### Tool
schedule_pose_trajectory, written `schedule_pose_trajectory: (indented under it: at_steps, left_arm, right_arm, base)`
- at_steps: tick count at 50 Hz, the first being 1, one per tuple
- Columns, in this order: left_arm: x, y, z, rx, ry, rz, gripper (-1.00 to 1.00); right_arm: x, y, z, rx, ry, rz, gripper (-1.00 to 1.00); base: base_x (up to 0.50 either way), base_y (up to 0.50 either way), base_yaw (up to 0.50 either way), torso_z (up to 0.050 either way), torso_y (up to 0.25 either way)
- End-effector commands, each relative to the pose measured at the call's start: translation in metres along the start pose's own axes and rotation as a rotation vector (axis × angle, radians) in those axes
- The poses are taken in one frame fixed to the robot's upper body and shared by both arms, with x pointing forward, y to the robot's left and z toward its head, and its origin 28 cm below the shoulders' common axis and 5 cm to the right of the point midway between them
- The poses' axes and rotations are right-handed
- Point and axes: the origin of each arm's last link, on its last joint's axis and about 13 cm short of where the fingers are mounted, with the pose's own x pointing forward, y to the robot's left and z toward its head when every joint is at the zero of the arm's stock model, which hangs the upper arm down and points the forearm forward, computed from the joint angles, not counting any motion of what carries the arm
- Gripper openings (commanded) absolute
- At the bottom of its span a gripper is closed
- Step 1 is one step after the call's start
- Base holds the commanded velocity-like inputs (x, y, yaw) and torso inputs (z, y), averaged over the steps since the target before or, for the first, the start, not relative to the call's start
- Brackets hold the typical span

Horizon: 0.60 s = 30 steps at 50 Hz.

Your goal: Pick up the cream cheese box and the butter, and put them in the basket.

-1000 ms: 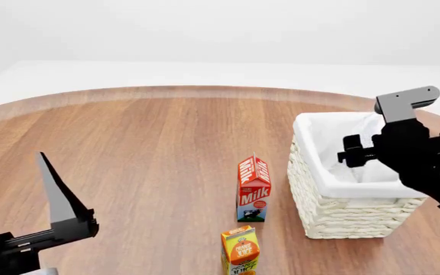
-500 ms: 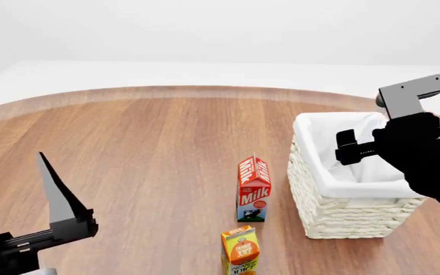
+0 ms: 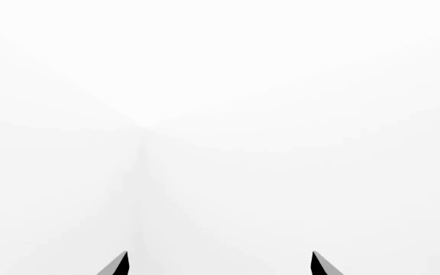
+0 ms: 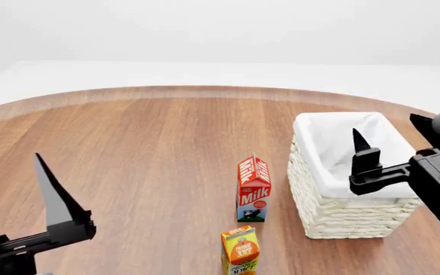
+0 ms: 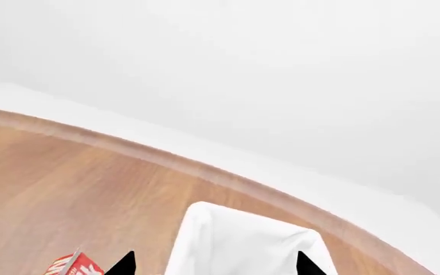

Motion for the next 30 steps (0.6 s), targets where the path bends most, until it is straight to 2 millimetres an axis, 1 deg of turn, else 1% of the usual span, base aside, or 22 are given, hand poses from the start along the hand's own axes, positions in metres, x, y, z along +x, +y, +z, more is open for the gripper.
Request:
schedule_pose_trajectory:
  at_steps: [1,3,8,10,11,18,21,26,27,30]
  left_arm:
    - [0.0,0.005,0.003,0.016,-0.015,0.018,1.0]
    - [0.001,0.006,0.003,0.017,-0.017,0.021,1.0]
    - [0.002,0.01,0.005,0.028,-0.024,0.035,1.0]
    - [0.002,0.011,0.005,0.033,-0.026,0.038,1.0]
    - [0.003,0.012,0.005,0.035,-0.026,0.041,1.0]
    - [0.004,0.019,0.008,0.053,-0.035,0.062,1.0]
    - [0.005,0.02,0.008,0.058,-0.039,0.068,1.0]
    - [0.005,0.021,0.008,0.064,-0.041,0.073,1.0]
    - [0.005,0.023,0.008,0.067,-0.041,0.079,1.0]
    - [0.006,0.026,0.009,0.073,-0.042,0.091,1.0]
  right_arm:
    - [-0.038,0.051,-0.001,0.022,-0.1,0.215,1.0]
    - [-0.039,0.059,-0.001,0.033,-0.091,0.244,1.0]
    - [-0.04,0.087,-0.006,0.042,-0.06,0.343,1.0]
    - [-0.04,0.093,-0.007,0.049,-0.053,0.357,1.0]
    - [-0.041,0.099,-0.009,0.051,-0.043,0.387,1.0]
    - [-0.044,0.12,-0.014,0.078,-0.016,0.44,1.0]
    - [-0.047,0.133,-0.014,0.086,-0.017,0.491,1.0]
    - [-0.049,0.146,-0.016,0.108,-0.004,0.527,1.0]
    - [-0.05,0.152,-0.017,0.117,0.001,0.546,1.0]
    - [-0.053,0.16,-0.02,0.125,0.013,0.572,1.0]
  base:
    - [0.0,0.0,0.0,0.0,0.0]
    - [0.0,0.0,0.0,0.0,0.0]
    - [0.0,0.0,0.0,0.0,0.0]
    - [0.0,0.0,0.0,0.0,0.0]
    - [0.0,0.0,0.0,0.0,0.0]
    - [0.0,0.0,0.0,0.0,0.0]
    - [0.0,0.0,0.0,0.0,0.0]
    - [0.0,0.0,0.0,0.0,0.0]
    - [0.0,0.0,0.0,0.0,0.0]
    - [0.0,0.0,0.0,0.0,0.0]
